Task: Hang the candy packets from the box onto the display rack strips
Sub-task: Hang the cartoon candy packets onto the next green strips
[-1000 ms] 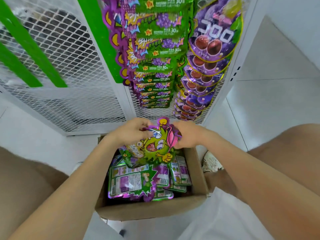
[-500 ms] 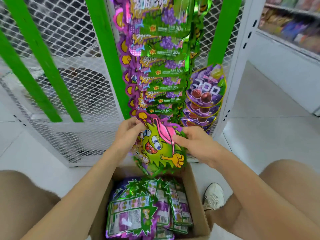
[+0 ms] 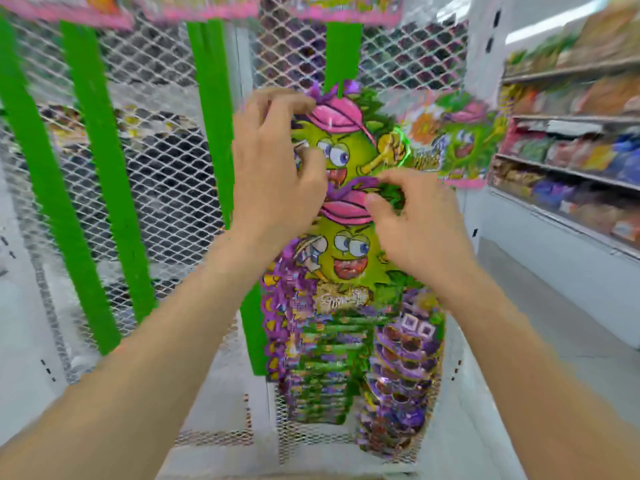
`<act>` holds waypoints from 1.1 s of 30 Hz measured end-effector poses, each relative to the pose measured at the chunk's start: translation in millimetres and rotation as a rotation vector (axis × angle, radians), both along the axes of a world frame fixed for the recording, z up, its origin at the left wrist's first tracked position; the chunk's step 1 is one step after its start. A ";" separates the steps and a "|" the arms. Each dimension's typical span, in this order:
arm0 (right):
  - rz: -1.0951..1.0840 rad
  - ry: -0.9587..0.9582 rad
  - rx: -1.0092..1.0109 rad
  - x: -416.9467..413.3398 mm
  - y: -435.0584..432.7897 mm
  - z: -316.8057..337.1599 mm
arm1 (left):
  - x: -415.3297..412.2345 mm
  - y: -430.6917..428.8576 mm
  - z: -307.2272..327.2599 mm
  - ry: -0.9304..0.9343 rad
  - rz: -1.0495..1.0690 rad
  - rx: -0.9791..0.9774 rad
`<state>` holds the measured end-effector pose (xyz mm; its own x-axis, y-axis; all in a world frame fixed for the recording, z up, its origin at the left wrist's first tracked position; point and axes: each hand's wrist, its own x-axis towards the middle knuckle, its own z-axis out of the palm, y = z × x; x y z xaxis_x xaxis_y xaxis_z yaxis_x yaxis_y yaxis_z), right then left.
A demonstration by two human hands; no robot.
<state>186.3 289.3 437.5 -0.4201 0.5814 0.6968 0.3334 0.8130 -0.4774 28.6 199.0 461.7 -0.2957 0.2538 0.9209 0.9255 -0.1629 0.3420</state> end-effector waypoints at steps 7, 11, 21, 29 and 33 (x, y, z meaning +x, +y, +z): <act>-0.116 0.131 0.136 -37.8 25.9 83.8 | -6.2 33.0 99.8 -0.354 -0.141 -0.175; -0.105 0.230 0.202 -50.3 33.0 114.8 | -15.5 41.6 121.9 -0.445 -0.147 -0.226; -0.067 0.296 0.258 -63.8 44.5 153.7 | -11.2 32.0 138.7 -0.814 -0.342 -0.336; -0.135 0.357 0.227 -66.8 47.7 163.6 | -8.7 41.8 136.8 -0.876 -0.371 -0.352; -0.124 0.403 0.253 -69.8 45.8 166.4 | -5.9 41.9 138.2 -0.845 -0.374 -0.349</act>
<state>116.5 335.1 603.9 -0.0258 0.4020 0.9153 0.2644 0.8857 -0.3815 22.7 240.8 599.9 -0.6667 0.6825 0.2995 0.2640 -0.1596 0.9512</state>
